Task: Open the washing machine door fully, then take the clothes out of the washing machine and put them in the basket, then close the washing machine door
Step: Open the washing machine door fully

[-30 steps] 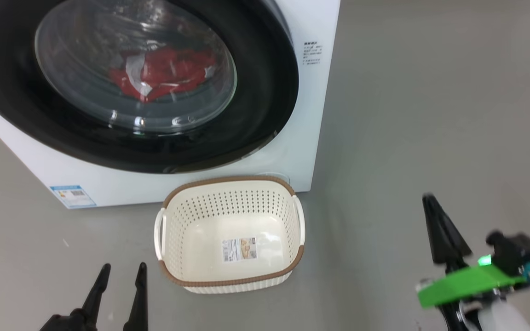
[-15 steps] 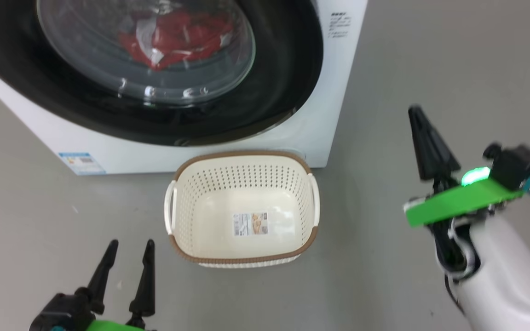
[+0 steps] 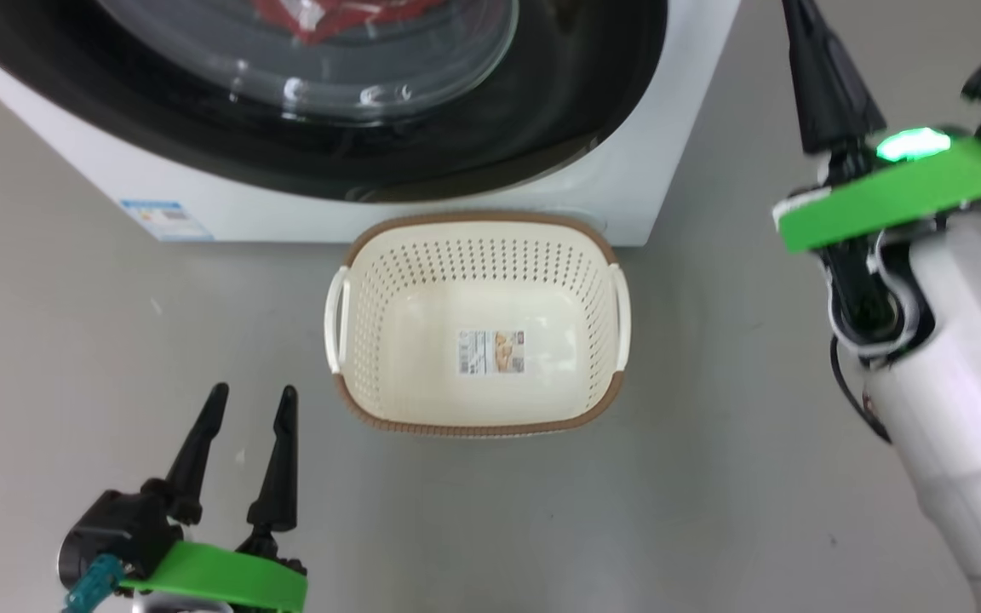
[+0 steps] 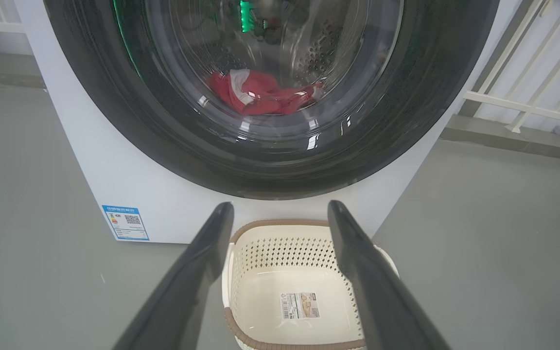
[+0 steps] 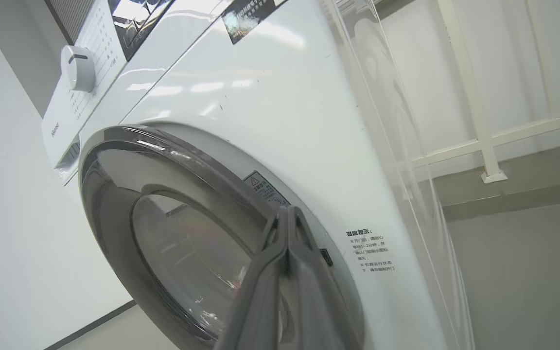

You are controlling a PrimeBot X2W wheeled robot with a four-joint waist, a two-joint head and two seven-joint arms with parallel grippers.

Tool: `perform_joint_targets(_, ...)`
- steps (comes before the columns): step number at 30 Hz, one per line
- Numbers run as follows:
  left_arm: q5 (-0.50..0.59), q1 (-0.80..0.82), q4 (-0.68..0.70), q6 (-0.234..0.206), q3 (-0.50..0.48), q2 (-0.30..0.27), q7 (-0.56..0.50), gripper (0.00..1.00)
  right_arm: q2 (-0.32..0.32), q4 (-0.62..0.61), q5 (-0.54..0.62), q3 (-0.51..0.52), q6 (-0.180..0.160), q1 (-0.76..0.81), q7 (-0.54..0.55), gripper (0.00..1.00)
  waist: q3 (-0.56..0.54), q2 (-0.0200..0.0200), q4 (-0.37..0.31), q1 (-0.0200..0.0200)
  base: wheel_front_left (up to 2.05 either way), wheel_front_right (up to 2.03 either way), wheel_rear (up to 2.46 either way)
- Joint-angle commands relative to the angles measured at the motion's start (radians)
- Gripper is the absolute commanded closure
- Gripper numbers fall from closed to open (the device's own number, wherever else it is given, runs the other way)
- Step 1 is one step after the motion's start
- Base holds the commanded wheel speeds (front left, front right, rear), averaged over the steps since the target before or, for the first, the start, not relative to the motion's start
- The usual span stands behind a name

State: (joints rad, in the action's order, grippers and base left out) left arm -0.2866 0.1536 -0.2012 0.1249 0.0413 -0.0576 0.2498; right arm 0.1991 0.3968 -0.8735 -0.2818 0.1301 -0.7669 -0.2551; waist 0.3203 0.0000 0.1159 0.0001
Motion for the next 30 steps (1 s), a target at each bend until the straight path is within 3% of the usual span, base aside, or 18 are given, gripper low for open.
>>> perform_joint_targets(1, -0.012, 0.027, 0.026, 0.006, -0.025, -0.025, 0.012, 0.00, 0.000, -0.019, -0.042, -0.031, 0.001, -0.038, 0.008, 1.00, 0.035, 0.0000, 0.025, 0.0000, 0.00, 0.00, 0.00)
perform_joint_targets(13, -0.030, 0.081, 0.024, 0.006, -0.005, -0.027, 0.012, 0.00, 0.071, 0.029, -0.282, -0.103, 0.001, -0.247, 0.092, 1.00, 0.122, 0.0000, 0.067, 0.0000, 0.00, 0.00, 0.00)
perform_joint_targets(30, -0.049, 0.126, 0.023, 0.006, 0.016, -0.023, 0.012, 0.00, 0.134, 0.103, -0.599, -0.135, 0.001, -0.410, 0.429, 1.00, 0.195, 0.0000, 0.102, 0.0000, 0.00, 0.00, 0.00)
